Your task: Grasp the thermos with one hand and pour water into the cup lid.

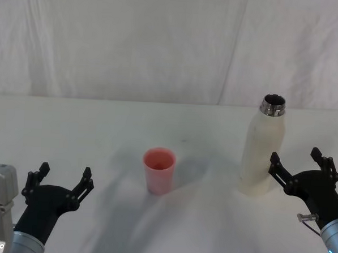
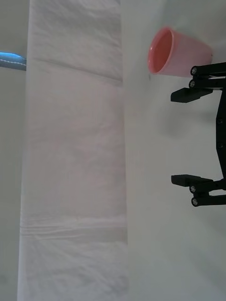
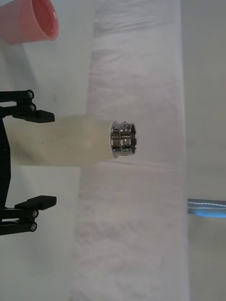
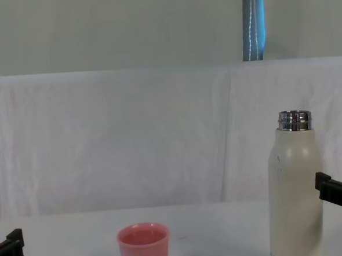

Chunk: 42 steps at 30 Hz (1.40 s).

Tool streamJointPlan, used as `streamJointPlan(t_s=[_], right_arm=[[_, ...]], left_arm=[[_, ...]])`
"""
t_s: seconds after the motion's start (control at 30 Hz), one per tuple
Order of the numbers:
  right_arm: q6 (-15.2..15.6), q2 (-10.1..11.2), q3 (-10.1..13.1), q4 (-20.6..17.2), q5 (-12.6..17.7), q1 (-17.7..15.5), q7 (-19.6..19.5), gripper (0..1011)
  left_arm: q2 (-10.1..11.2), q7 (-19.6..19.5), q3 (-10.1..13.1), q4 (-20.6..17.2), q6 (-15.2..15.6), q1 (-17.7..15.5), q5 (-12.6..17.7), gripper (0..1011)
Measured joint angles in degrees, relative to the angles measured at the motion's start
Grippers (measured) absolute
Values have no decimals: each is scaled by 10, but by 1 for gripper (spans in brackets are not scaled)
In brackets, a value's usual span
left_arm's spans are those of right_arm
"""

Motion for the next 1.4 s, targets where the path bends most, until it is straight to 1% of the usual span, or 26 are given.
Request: streamJointPlan(t_s=[0.1, 0.17, 0.23, 0.43, 0.63, 1.13, 1.23, 1.4], right_arm=[[-17, -2, 1, 3, -3, -3, 4, 1000], [-36, -5, 3, 7, -8, -8, 8, 1000], [-45, -7, 3, 9, -12, -12, 10, 1000], [-59, -7, 2, 16, -26, -17, 15, 1000], [-59, -7, -1, 22, -37, -19, 21, 1000], [-43, -11, -11, 26, -45, -21, 30, 1000], [-43, -11, -16, 26, -51, -21, 30, 1000], [-54, -4, -28, 30, -82, -20, 29, 1000]], left_arm=[[0, 0, 0, 0, 0, 0, 0, 1001], [0, 0, 0, 0, 0, 0, 0, 1001], [0, 0, 0, 0, 0, 0, 0, 1001], [0, 0, 0, 0, 0, 0, 0, 1001], [0, 0, 0, 0, 0, 0, 0, 1001], [0, 0, 0, 0, 0, 0, 0, 1001], [0, 0, 0, 0, 0, 0, 0, 1001], [0, 0, 0, 0, 0, 0, 0, 1001]])
